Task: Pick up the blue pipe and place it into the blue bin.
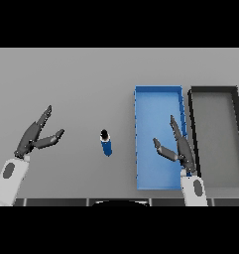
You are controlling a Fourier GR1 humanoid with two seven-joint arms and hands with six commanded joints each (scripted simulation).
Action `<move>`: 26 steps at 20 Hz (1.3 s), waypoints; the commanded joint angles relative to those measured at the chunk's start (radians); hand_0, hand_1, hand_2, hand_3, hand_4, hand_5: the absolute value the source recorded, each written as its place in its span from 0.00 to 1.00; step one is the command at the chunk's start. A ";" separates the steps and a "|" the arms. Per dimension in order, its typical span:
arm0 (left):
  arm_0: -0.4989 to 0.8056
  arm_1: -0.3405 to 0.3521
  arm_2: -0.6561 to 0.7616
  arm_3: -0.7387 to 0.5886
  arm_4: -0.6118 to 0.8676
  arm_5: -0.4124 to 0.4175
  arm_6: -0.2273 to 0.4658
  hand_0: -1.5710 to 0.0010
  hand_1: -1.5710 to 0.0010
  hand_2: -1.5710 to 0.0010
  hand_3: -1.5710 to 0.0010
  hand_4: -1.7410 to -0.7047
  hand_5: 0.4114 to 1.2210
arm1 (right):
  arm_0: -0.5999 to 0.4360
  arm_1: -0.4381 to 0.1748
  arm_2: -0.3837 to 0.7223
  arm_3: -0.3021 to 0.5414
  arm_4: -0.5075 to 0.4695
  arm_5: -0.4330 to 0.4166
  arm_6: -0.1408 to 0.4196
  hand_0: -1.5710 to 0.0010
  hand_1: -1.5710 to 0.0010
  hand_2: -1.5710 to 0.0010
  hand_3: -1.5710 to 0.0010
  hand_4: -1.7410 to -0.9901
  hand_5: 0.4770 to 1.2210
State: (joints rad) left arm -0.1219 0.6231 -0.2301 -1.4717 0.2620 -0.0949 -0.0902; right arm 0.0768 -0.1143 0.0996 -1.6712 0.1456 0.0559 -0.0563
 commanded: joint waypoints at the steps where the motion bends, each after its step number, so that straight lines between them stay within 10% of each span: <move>1: -0.009 -0.001 0.000 0.010 -0.002 -0.002 0.003 1.00 1.00 1.00 1.00 0.64 0.23 | 0.013 0.001 0.015 -0.017 0.017 -0.003 -0.004 1.00 1.00 1.00 1.00 0.72 0.18; 11: 0.063 0.018 -0.130 -0.162 0.019 -0.166 0.001 1.00 1.00 1.00 1.00 0.58 0.11 | -0.003 -0.003 0.021 -0.005 0.033 -0.004 -0.002 1.00 1.00 1.00 1.00 0.71 0.18; 26: -0.039 -0.267 -0.296 0.009 -0.144 -0.126 0.026 1.00 1.00 1.00 1.00 0.54 0.07 | 0.033 0.003 0.022 -0.050 0.029 -0.010 0.015 1.00 1.00 1.00 1.00 0.70 0.18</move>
State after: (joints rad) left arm -0.1610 0.3548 -0.5266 -1.4628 0.1183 -0.2209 -0.0628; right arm 0.1094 -0.1110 0.1214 -1.7210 0.1750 0.0466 -0.0401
